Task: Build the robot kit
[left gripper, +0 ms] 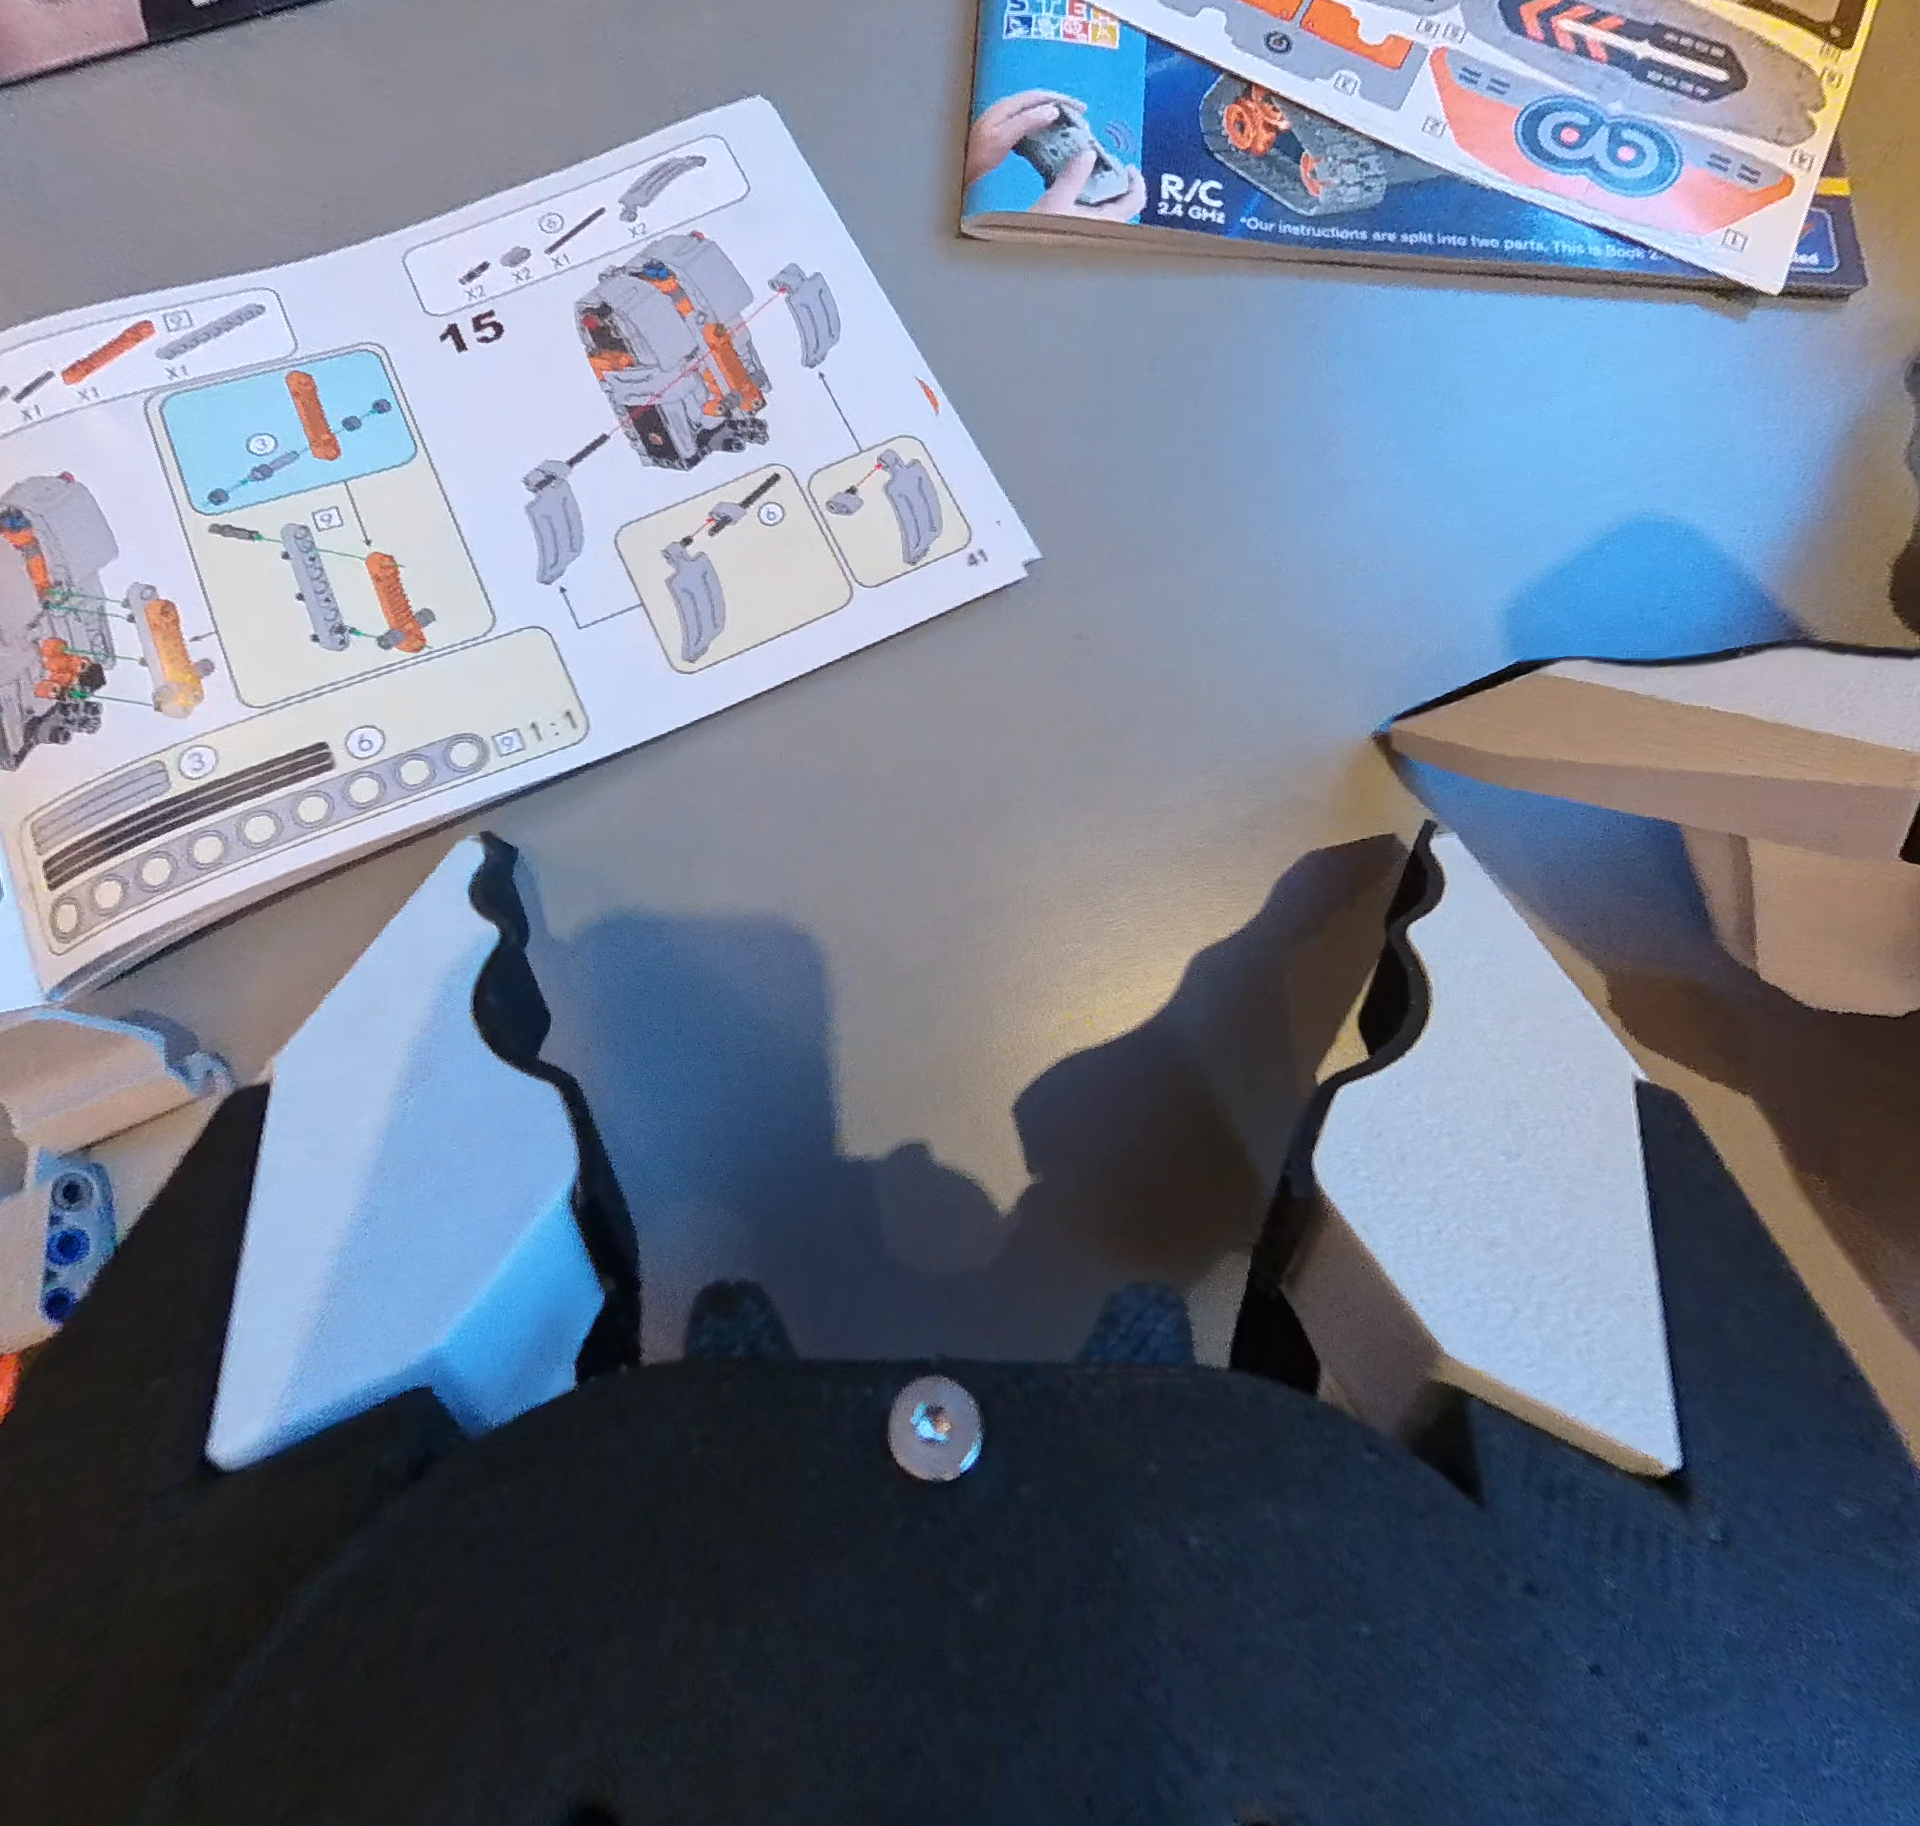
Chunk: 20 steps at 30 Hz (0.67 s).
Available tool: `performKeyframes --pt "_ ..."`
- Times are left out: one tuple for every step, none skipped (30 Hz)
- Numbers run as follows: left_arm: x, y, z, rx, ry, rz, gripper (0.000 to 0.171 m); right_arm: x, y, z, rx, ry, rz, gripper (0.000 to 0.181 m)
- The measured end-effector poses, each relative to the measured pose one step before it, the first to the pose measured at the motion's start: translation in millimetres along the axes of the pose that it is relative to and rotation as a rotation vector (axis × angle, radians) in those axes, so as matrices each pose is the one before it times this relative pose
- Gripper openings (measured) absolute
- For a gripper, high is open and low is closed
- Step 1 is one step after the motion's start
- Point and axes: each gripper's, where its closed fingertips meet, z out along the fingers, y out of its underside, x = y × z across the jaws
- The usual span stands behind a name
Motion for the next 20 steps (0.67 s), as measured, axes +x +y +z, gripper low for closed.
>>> performKeyframes --pt "-0.87 0.02 0.07 -0.0015 -0.0026 -0.0024 0.158 2.11 -0.15 -0.35 0.0029 0.0188 0.0191 0.15" --pt "-0.64 0.36 0.51 -0.0042 -0.0047 0.0045 0.158 1.15 0.02 -0.52 0.0027 0.0137 0.0147 0.149" --pt "-0.66 0.86 0.69 -0.00816 -0.0083 0.0096 0.158 -0.21 0.1 -0.47 0.001 0.0049 0.0049 0.149" --pt "-0.57 0.42 0.63 -0.00533 -0.0068 0.0062 0.158 -0.49 0.03 -0.34 0.002 0.0021 0.0034 0.148" --pt "-0.47 -0.13 -0.16 0.0001 -0.0022 -0.0008 0.158 -1.31 0.03 -0.23 0.0006 -0.0047 -0.0002 0.148" --pt "-1.19 0.05 -0.22 0.00072 -0.0038 -0.0017 0.158 -2.15 -0.15 -0.1 0.0015 -0.01 -0.0004 0.149" --pt "-2.0 -0.1 -0.27 0.00167 -0.0072 -0.0031 0.158 -2.1 0.18 -0.3 -0.0002 -0.0101 -0.0056 0.15" --pt "-2.0 0.0 -0.12 0.00037 -0.0055 -0.0055 0.158 -1.91 -0.05 -0.7 0.0039 -0.0099 0.0 0.15" --pt "-1.33 0.25 0.14 -0.00104 -0.0015 -0.0053 0.158 -2.58 -0.25 -1.16 0.0067 -0.0133 0.0004 0.15" --pt "-0.75 0.0 0.22 -0.00081 0.0007 -0.0025 0.158 0.12 0.74 -1.04 0.0012 0.0055 0.0005 0.149" --pt "-0.32 -0.01 0.17 -0.00024 0.0002 -0.0017 0.158 3.12 2.38 0.05 -0.0129 0.031 -0.0099 0.147" --pt "-0.12 -0.2 0.16 0.00055 -0.0006 -0.001 0.158 1.85 -0.44 0.25 0.0 0.0239 -0.0108 0.149" --pt "0.23 -0.29 0.22 0.00091 -0.0003 0.0008 0.158 -0.11 -1.92 1.05 0.0043 0.0079 -0.0046 0.149" --pt "0.09 -0.26 0.06 0.00075 -0.0001 0.0008 0.158 -0.02 -0.98 1.59 -0.0028 -0.0018 0.0019 0.149" --pt "0.06 0.02 -0.07 0.00069 -0.0003 0.0002 0.158 0.27 0.99 1.53 -0.0113 -0.0097 0.0161 0.15" --pt "0.06 -0.02 -0.18 0.00092 -0.0005 0.0006 0.158 0.85 0.25 0.32 -0.0035 -0.0022 0.0069 0.152" --pt "0.12 0.12 -0.18 0.00085 -0.0005 0.0005 0.158 -0.59 -0.54 -0.67 0.0064 0.0016 -0.0084 0.15" --pt "0.05 0.2 -0.23 0.00055 -0.0009 -0.0005 0.158 -3.16 -1.06 -1.09 0.0108 -0.0124 -0.0131 0.146" --pt "0.11 0.11 -0.28 0.00039 -0.0014 -0.0013 0.158 -3.51 -1.26 -1.07 0.0113 -0.0195 -0.0143 0.14" --pt "0.02 0.11 -0.14 0.00047 -0.0018 -0.0015 0.158 -1.73 1.4 -0.12 -0.0065 -0.0125 0.0054 0.141"
